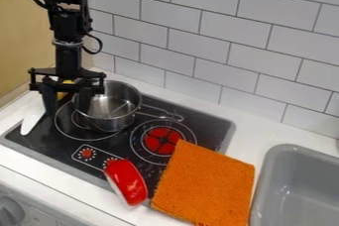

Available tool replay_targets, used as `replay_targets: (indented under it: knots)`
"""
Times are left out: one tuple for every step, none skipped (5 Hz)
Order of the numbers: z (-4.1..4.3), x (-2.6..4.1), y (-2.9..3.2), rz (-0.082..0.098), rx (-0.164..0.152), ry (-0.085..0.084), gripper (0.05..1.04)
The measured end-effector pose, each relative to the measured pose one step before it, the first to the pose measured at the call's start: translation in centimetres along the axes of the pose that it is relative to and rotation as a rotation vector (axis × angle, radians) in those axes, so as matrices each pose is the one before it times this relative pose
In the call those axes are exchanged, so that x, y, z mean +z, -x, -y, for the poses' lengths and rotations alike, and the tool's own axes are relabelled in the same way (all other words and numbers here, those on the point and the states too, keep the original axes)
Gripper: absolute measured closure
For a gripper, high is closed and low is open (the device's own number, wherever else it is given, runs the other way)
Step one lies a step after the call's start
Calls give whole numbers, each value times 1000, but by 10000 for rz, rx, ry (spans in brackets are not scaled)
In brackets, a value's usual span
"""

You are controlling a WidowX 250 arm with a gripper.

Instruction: Move the silver pot to the upperleft of table

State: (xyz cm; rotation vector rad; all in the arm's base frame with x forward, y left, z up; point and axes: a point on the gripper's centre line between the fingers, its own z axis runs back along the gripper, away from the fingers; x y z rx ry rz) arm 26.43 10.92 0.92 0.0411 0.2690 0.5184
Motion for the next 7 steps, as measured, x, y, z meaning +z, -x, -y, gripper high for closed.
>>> replay_targets:
  knots:
    - [-140,2640,115,408,14,-573,60]
    - [1879,2546,605,491,-669,-958,77]
    - [3412,3285,1099,1156,-1217,-483,85]
    - [4150,1736,1764,549,-1426,-25,85]
    - [4261,1033,1004,351,-1531,12,85]
    - [2763,1578,-979,714,-859,272,85]
    - [1179,84,-373,277,-164,597,85]
